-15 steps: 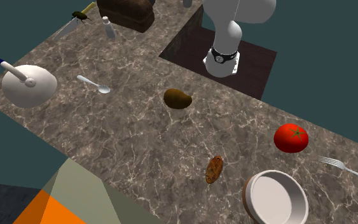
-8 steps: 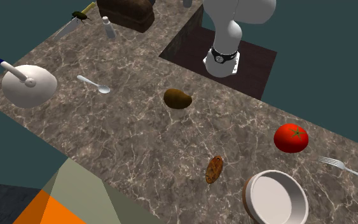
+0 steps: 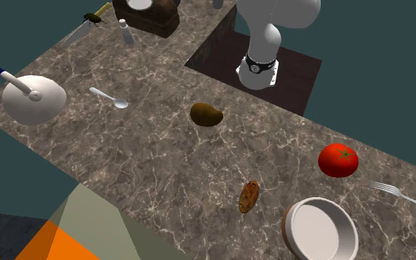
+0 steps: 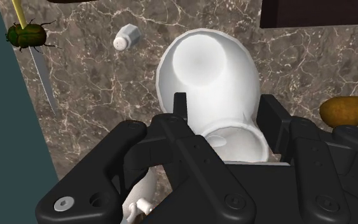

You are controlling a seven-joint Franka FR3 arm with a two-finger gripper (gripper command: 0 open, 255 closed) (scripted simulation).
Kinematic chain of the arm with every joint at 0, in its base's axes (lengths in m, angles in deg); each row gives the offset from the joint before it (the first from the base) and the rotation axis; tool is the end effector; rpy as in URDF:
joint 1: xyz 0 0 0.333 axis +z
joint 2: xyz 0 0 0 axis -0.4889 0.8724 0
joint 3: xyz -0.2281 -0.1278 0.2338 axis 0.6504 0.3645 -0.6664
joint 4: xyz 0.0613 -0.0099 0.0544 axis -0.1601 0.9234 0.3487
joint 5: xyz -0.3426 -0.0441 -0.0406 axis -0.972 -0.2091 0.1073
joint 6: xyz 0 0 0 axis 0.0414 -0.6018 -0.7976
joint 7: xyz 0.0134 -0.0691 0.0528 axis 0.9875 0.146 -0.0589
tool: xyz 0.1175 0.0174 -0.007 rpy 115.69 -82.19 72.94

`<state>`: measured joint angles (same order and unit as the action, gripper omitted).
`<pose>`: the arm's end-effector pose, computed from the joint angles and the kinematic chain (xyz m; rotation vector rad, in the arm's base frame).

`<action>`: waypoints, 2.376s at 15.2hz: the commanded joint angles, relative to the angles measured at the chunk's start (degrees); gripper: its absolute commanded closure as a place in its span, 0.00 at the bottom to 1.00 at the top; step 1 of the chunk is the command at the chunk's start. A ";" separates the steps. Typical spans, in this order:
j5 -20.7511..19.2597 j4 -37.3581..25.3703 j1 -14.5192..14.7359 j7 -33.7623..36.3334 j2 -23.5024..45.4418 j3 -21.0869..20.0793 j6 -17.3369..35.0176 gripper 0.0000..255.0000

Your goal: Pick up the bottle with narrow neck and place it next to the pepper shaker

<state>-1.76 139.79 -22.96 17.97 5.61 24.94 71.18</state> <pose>0.0401 -0.4144 0.6615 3.1192 -0.1591 0.0063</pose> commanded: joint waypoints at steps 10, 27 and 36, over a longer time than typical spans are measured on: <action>-2.63 10.31 -2.32 2.16 -4.10 1.21 6.58 1.00; -7.57 23.11 -4.35 4.70 -7.94 6.18 16.68 1.00; -10.71 28.52 -4.63 5.90 -8.83 10.17 22.16 1.00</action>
<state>-12.06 167.78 -27.63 23.77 -3.17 34.53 92.64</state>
